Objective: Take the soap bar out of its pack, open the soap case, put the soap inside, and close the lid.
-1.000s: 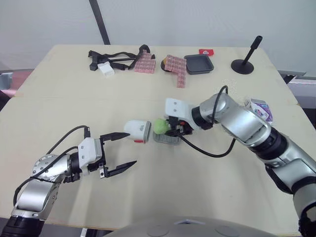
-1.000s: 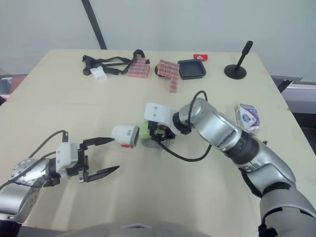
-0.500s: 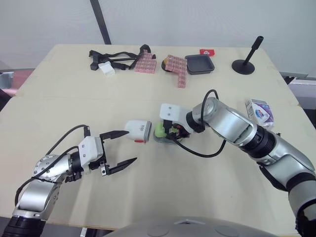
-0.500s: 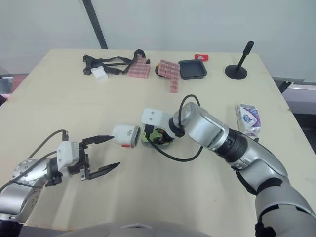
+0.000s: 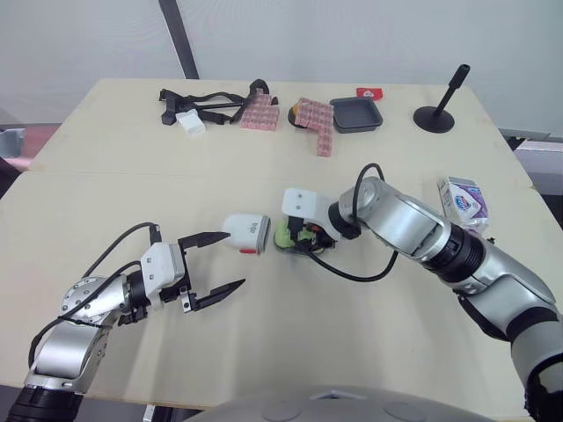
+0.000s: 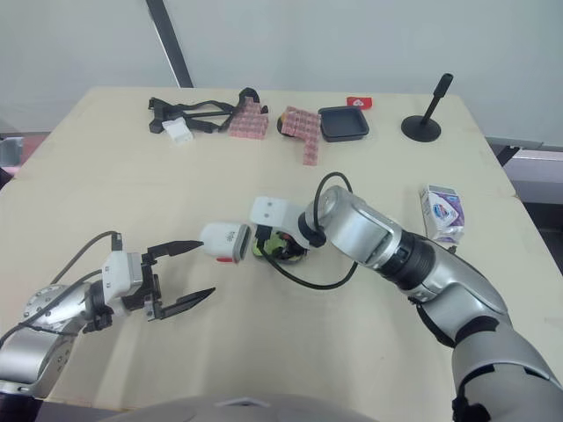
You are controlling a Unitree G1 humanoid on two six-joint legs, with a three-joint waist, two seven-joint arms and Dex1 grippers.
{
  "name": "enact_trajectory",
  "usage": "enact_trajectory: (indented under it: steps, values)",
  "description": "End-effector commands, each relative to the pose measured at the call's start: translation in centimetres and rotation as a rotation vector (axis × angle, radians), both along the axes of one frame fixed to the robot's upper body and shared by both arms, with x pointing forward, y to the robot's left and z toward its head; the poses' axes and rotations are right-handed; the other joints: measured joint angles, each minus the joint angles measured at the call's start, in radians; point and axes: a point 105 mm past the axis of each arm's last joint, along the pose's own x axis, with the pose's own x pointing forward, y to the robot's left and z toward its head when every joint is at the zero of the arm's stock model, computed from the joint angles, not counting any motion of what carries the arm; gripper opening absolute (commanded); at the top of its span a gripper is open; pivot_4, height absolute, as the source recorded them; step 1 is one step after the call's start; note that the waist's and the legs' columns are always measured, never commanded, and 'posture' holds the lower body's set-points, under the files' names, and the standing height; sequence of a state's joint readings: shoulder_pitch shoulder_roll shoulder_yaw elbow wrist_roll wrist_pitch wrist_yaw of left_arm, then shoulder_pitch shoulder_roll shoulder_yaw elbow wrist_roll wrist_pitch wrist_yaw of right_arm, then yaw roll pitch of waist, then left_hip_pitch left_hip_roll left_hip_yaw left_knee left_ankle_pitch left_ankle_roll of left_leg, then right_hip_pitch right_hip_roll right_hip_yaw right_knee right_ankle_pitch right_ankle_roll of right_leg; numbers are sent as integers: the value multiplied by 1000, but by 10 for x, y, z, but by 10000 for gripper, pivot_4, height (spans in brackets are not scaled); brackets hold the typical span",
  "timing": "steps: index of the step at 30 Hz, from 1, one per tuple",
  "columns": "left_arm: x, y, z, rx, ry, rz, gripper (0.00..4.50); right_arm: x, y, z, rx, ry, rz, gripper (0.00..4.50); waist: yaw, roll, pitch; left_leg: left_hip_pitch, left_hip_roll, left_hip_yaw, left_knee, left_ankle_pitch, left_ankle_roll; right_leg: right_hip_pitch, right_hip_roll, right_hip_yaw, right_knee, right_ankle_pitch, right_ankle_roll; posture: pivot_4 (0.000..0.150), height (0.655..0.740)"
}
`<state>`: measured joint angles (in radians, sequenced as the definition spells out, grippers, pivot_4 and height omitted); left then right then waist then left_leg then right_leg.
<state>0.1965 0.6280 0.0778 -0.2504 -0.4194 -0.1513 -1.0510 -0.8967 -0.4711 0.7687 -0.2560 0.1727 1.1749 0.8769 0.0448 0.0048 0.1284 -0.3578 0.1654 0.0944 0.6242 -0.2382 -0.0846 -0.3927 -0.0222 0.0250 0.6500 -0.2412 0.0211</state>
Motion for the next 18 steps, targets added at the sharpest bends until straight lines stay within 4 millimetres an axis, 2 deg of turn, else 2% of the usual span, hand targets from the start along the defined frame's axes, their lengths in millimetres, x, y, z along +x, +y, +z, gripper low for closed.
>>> enact_trajectory:
  steps: [1, 5, 7, 9, 12, 13, 18]
  values:
    - [-1, -2, 7, 2, -35, -8, 45000, 1, 2, 6, 23, -24, 8, 17529, 0, 0, 0, 0, 0, 0, 0, 0, 0, 0, 0, 0, 0, 0, 0, 1500, 7374]
    - [0, -2, 7, 3, -35, -7, 45000, 1, 3, 6, 28, -16, 4, 17529, 0, 0, 0, 0, 0, 0, 0, 0, 0, 0, 0, 0, 0, 0, 0, 1500, 7374]
    - [-1, -2, 7, 3, -34, -8, 45000, 1, 3, 6, 28, -11, 3, 27900, 0, 0, 0, 0, 0, 0, 0, 0, 0, 0, 0, 0, 0, 0, 0, 1500, 7374]
    - [-1, -2, 6, 4, -32, -8, 45000, 1, 3, 6, 29, -10, 2, 32621, 0, 0, 0, 0, 0, 0, 0, 0, 0, 0, 0, 0, 0, 0, 0, 1500, 7374]
    - [-1, -3, 6, 3, -28, -11, 45000, 1, 4, 8, 41, -9, 0, 43586, 1, 0, 0, 0, 0, 0, 0, 0, 0, 1, 0, 0, 0, 0, 0, 1500, 7374]
    - [-1, -3, 6, 3, -27, -11, 45000, 0, 4, 9, 45, -8, 1, 44783, 1, 0, 0, 0, 0, 0, 0, 0, -1, 1, 0, 0, 0, 0, 0, 1500, 7374]
    - [0, -5, 6, 1, -27, -14, 45000, 0, 5, 12, 65, -16, 1, 44783, 1, 0, 0, 0, 0, 0, 0, 0, -1, 1, 0, 0, 0, 0, 0, 1500, 7374]
